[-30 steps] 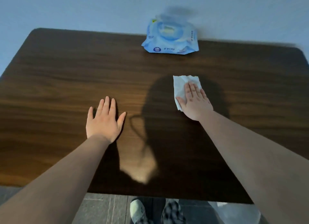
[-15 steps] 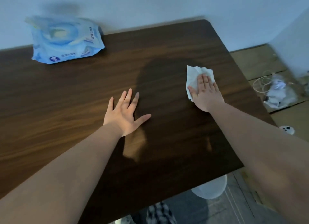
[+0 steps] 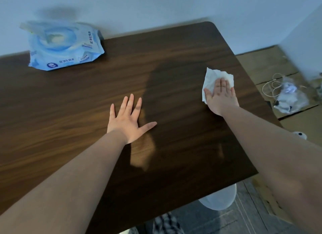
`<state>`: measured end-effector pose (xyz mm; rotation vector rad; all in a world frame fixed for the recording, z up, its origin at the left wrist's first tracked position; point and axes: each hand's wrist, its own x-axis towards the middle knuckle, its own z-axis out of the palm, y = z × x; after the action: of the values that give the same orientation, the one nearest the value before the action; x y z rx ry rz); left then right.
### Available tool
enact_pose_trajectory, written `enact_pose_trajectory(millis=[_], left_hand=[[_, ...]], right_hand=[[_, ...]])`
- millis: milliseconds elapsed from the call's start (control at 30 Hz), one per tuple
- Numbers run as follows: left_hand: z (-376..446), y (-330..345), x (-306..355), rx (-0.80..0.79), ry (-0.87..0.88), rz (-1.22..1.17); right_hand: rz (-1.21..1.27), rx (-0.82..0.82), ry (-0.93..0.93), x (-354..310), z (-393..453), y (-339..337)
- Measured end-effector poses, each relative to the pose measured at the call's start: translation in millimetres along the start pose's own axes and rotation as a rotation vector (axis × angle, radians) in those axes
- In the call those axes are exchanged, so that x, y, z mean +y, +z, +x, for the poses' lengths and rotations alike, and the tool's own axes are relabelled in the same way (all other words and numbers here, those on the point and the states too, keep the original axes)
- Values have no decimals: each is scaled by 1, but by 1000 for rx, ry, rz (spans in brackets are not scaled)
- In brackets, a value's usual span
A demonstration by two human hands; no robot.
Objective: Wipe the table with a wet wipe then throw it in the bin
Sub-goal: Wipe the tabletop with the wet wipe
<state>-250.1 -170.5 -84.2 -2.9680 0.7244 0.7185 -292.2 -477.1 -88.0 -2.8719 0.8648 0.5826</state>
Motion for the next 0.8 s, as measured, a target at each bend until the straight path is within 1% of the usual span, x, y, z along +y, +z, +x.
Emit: enact_pose_trajectory(millis=[167,300,467,667,800], left_hand=[[-14,-3,-23,38,43,-70],[-41,3,-66,58,-2,-108],[-88,17,-126,56,-138,-114],[-154,39,-207,121,-329,-166],[-208,59,-266,131,-502,-184]], right_hand=[[-43,-5,-75,-32,-17,4],[-27,-1,-177,-78,-37,11],[-67,-10,-325,-159,-65,23],[-120,-7,-566,-272,-116,42],[-142,-6,-700,-346,-152,58]])
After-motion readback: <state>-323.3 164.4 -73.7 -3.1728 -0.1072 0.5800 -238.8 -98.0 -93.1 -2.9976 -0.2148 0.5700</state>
